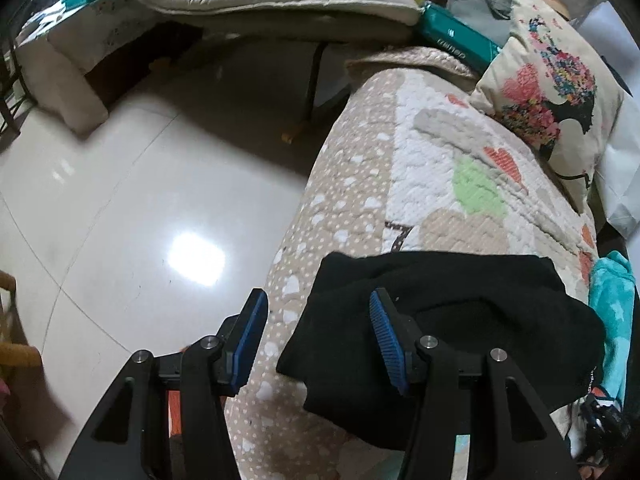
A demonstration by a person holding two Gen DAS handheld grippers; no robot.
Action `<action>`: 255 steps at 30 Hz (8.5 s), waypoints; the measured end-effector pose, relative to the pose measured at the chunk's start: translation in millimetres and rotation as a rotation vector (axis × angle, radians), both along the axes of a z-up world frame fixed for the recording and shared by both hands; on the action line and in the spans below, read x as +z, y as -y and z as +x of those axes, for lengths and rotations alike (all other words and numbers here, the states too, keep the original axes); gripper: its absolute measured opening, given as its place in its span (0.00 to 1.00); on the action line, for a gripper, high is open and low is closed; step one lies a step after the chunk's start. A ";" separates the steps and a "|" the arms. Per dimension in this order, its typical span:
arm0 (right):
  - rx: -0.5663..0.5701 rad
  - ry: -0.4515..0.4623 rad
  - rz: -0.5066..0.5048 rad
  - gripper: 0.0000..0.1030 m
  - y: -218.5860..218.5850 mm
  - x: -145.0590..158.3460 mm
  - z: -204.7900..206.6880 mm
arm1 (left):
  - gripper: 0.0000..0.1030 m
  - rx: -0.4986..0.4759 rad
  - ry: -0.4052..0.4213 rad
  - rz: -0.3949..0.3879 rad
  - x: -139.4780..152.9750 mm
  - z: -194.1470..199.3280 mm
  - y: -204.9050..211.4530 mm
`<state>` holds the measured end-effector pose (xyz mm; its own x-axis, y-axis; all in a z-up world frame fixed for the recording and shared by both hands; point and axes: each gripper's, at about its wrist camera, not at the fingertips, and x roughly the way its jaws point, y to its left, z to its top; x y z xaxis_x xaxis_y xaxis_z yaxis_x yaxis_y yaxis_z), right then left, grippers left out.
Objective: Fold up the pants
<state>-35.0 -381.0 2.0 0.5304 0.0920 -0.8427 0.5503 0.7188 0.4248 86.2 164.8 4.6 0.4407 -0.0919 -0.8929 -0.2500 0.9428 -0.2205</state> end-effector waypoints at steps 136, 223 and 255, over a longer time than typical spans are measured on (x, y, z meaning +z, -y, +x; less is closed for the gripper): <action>0.939 0.061 -0.280 0.40 -109.5 7.3 160.9 | 0.18 -0.413 0.045 -0.427 5.1 -27.9 253.1; 0.409 0.093 -0.028 0.38 -83.8 -3.9 79.5 | 0.53 -0.039 0.135 -0.175 1.7 15.8 81.8; 0.257 0.105 -0.054 0.48 -83.2 -16.7 19.1 | 0.54 -0.312 0.179 0.047 0.3 -21.9 166.8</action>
